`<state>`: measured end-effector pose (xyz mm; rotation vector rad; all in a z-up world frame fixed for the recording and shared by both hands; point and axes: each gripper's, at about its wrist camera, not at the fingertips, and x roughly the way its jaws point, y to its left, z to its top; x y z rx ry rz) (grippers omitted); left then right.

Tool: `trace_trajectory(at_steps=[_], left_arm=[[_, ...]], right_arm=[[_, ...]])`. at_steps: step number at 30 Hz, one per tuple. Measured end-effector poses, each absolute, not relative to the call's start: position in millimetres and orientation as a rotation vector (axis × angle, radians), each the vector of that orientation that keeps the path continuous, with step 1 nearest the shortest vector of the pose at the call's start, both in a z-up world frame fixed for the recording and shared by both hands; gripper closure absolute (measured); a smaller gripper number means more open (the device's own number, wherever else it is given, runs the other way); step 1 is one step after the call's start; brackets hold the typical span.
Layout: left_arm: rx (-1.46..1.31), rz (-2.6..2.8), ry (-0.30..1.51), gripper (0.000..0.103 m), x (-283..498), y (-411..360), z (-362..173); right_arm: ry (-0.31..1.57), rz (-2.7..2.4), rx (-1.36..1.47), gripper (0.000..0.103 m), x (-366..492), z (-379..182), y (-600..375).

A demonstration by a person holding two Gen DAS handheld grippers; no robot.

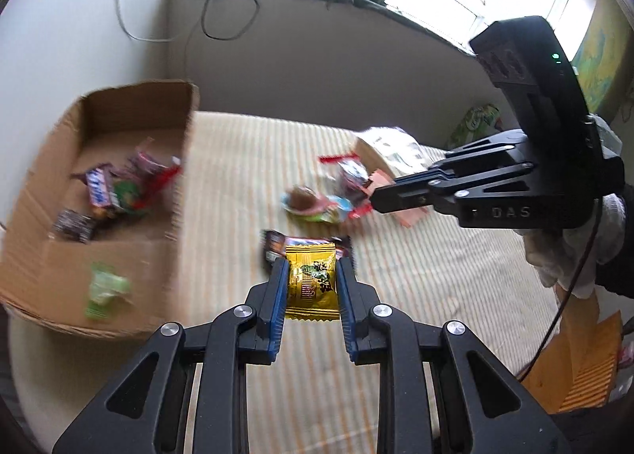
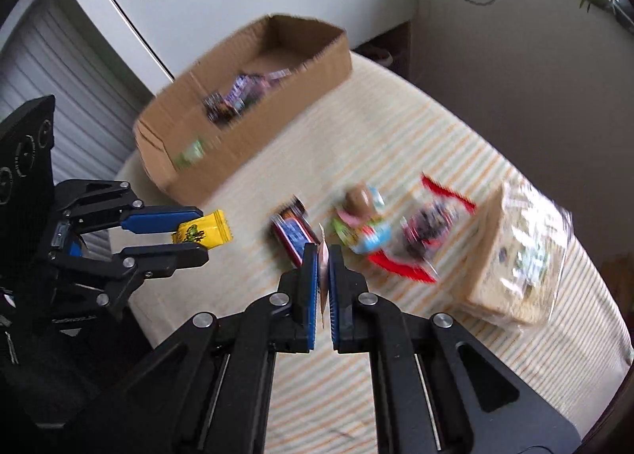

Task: Organize snacks
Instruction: 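Carry the yellow candy and pink wrapper over the cardboard box with both grippers, then open both grippers to drop the yellow candy and pink wrapper into the box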

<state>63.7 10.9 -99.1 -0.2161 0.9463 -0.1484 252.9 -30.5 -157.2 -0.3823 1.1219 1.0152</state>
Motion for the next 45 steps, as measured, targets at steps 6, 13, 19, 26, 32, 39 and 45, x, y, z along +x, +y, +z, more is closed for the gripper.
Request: trace_trajectory(at_steps=[6, 13, 19, 26, 32, 39, 45], left_arm=[[-0.236, -0.103, 0.930, 0.080, 55, 48, -86], [-0.243, -0.041, 0.937, 0.081, 46, 87, -84], [-0.272, -0.002, 0.941, 0.080, 48, 119, -86], [-0.289, 0.051, 0.933, 0.080, 52, 148, -91], [-0.312, 0.068, 0.946, 0.080, 55, 162, -94], [-0.287, 0.094, 0.967, 0.058, 59, 165, -96], [-0.283, 0.087, 0.960, 0.058, 56, 165, -95]], right_arm=[[1.094, 1.035, -0.373, 0.098, 250, -131, 4], [1.092, 1.060, -0.376, 0.098, 242, -123, 53], [1.102, 1.067, -0.364, 0.098, 237, -127, 87], [1.111, 1.078, -0.399, 0.098, 231, -136, 120], [1.116, 1.086, -0.395, 0.098, 231, -138, 136], [1.112, 1.074, -0.430, 0.097, 231, -141, 146], [1.095, 1.058, -0.427, 0.052, 233, -140, 143]])
